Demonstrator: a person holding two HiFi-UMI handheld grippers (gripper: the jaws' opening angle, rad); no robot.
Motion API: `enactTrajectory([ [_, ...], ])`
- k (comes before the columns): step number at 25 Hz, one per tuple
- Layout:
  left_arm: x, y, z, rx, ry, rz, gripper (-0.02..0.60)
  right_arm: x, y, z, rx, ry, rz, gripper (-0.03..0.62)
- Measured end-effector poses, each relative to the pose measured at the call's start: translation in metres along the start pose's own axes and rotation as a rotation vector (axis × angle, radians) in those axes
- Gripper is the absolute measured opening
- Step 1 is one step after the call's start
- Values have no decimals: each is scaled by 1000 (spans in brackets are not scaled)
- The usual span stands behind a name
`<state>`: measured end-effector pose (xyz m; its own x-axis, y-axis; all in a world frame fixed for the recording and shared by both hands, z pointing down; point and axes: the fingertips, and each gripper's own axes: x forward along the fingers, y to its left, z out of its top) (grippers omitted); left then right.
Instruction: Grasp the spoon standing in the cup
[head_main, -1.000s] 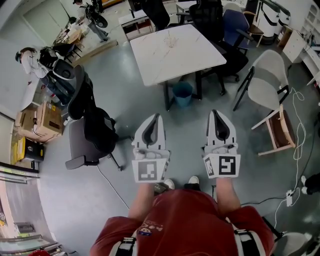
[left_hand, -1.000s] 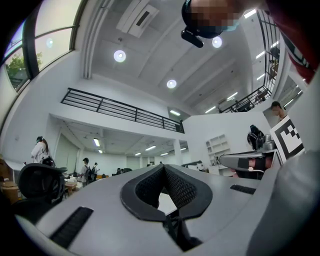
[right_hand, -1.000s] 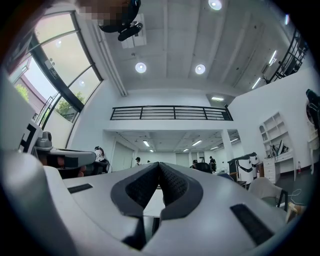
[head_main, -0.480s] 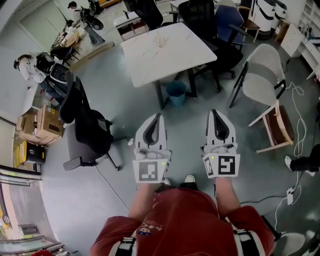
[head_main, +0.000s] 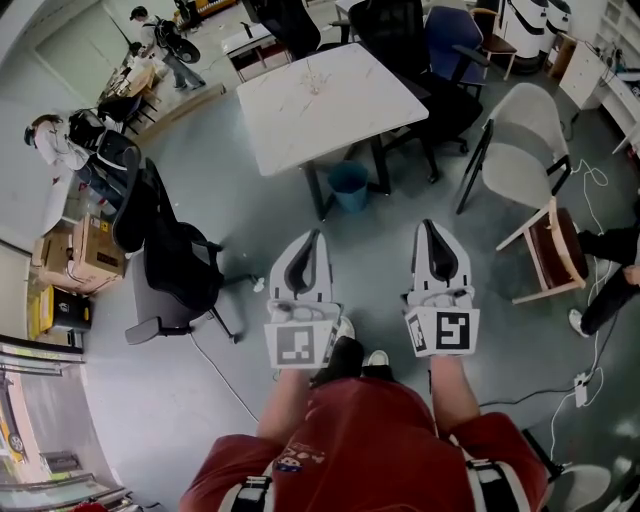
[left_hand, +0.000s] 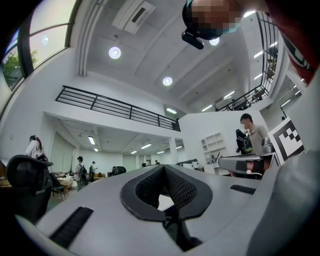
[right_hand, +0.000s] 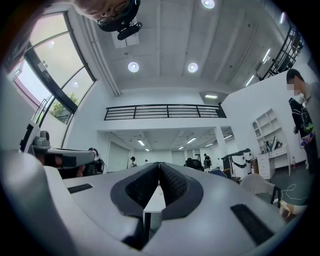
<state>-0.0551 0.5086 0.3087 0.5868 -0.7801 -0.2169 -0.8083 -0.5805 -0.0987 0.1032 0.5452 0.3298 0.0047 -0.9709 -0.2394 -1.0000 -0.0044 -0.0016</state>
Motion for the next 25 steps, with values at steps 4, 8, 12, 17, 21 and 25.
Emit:
enactTrajectory([
  [4, 12, 13, -13, -23, -6, -2, 9, 13, 5, -7, -22, 0, -2, 15],
  [8, 34, 25, -17, -53, -32, -19, 9, 33, 5, -8, -54, -2, -13, 15],
  [12, 61, 45, -20, -64, -36, -25, 9, 67, 6, -5, -67, -10, -23, 15],
  [17, 86, 79, -27, -32, -34, -25, 9, 111, 19, -11, -85, -6, -11, 15],
  [21, 101, 115, -39, -53, -18, 8, 9, 150, 37, -25, -77, -2, 14, 15],
  [25, 115, 148, -43, -46, -22, 33, 9, 183, 54, -33, -78, 6, 43, 15],
])
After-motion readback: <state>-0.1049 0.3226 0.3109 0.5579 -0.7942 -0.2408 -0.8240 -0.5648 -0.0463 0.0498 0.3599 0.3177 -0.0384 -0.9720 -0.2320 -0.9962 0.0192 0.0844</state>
